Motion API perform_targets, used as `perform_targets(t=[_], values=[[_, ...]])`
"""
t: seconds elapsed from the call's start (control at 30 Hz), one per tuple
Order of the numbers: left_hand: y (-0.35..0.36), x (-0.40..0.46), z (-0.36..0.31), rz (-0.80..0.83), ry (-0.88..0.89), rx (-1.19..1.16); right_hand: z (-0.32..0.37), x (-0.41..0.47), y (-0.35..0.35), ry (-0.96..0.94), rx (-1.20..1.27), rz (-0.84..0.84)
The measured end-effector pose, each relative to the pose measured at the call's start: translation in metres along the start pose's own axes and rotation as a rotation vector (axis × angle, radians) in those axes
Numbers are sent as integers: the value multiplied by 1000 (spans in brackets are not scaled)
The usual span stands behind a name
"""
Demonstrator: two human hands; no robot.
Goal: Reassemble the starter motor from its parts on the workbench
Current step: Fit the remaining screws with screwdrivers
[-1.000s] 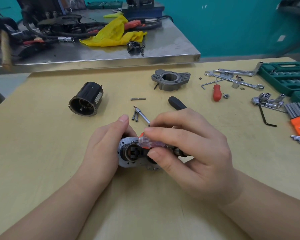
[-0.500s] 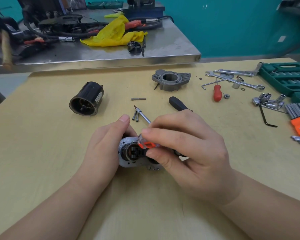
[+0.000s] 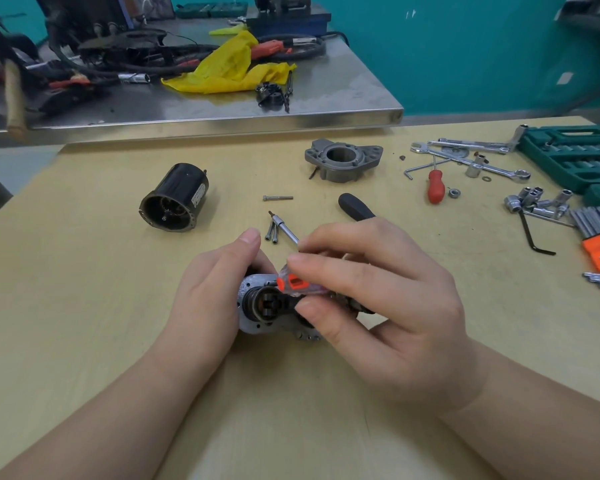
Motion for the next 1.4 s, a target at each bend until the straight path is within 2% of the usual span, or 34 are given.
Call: perform_targets(t=[0.17, 0.53, 0.77, 1.03, 1.4], values=[[-1, 0, 1, 1, 3, -25, 5, 2, 2, -33, 2, 6], [-1, 4, 2, 8, 18, -10, 1, 2, 3, 48, -18, 10], [0, -1, -1, -49, 53, 41, 0, 2, 3, 88, -21, -6], [1, -4, -6, -96, 113, 83, 10, 4, -3, 64, -206, -84], [3, 3, -8, -33, 21, 87, 16, -2, -9, -61, -304, -155]])
Point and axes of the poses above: each hand's wrist, its own x-axis towards the middle knuckle, its own y-axis out of the palm, z = x × y, the point moved 8 cm from there along x, towards the middle knuckle, and after that the axes turned 8 degrees about -x, right-handed, at the moved point
